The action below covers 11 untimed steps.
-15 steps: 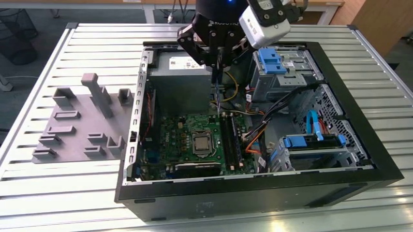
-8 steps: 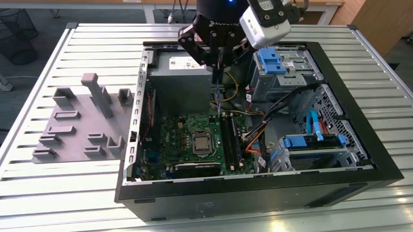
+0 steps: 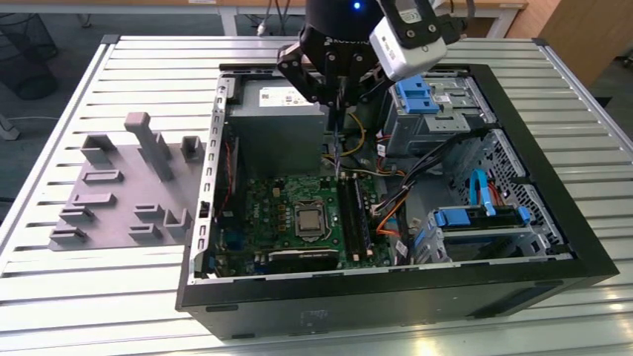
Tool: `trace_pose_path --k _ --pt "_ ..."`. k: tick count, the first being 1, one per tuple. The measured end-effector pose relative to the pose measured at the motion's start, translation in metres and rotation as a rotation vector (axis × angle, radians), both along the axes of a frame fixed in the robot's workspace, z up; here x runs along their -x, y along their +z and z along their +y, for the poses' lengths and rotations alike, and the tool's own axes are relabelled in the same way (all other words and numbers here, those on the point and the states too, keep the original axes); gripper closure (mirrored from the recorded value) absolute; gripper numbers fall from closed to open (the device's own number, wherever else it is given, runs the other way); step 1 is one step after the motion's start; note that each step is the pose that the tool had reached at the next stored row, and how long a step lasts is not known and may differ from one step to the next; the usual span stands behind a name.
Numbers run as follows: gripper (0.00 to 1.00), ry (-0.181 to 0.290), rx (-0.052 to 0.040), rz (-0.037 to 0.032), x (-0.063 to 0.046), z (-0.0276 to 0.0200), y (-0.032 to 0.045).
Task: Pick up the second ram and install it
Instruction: 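Insert the second ram into the second slot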
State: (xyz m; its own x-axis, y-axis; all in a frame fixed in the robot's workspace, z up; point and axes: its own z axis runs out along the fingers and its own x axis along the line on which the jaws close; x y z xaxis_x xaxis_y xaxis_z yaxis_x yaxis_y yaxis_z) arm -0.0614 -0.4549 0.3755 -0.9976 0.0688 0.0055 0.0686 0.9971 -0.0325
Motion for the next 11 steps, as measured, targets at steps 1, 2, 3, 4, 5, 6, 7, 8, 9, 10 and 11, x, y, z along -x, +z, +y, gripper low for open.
trace_pose_path --k 1,2,3,4,5,6,7,8,9,10,11 --pt "0.86 -0.004 0.0 0.0 0.0 0.0 -0.0008" --pt "0.86 -0.006 0.0001 0.0 -0.001 0.0 -0.0016" --pt "0.86 -0.008 0.0 -0.0001 -0.001 0.0 -0.0025" --pt "0.86 -0.009 0.0 0.0 -0.001 0.0 -0.0035" --pt "0.86 -0.01 0.0 0.0 -0.001 0.0 -0.0046" --pt "0.86 -0.011 0.0 0.0 -0.002 0.0 -0.0057" --pt "0.86 -0.011 0.0 0.0 -0.002 0.0 -0.007" --pt "0.86 -0.012 0.0 0.0 -0.002 0.0 -0.0082" --pt "0.86 -0.011 0.0 0.0 -0.002 0.0 -0.0095" --pt "0.86 -0.012 0.0 0.0 -0.002 0.0 -0.0106" --pt "0.86 -0.011 0.0001 0.0 -0.002 0.0 -0.0116"
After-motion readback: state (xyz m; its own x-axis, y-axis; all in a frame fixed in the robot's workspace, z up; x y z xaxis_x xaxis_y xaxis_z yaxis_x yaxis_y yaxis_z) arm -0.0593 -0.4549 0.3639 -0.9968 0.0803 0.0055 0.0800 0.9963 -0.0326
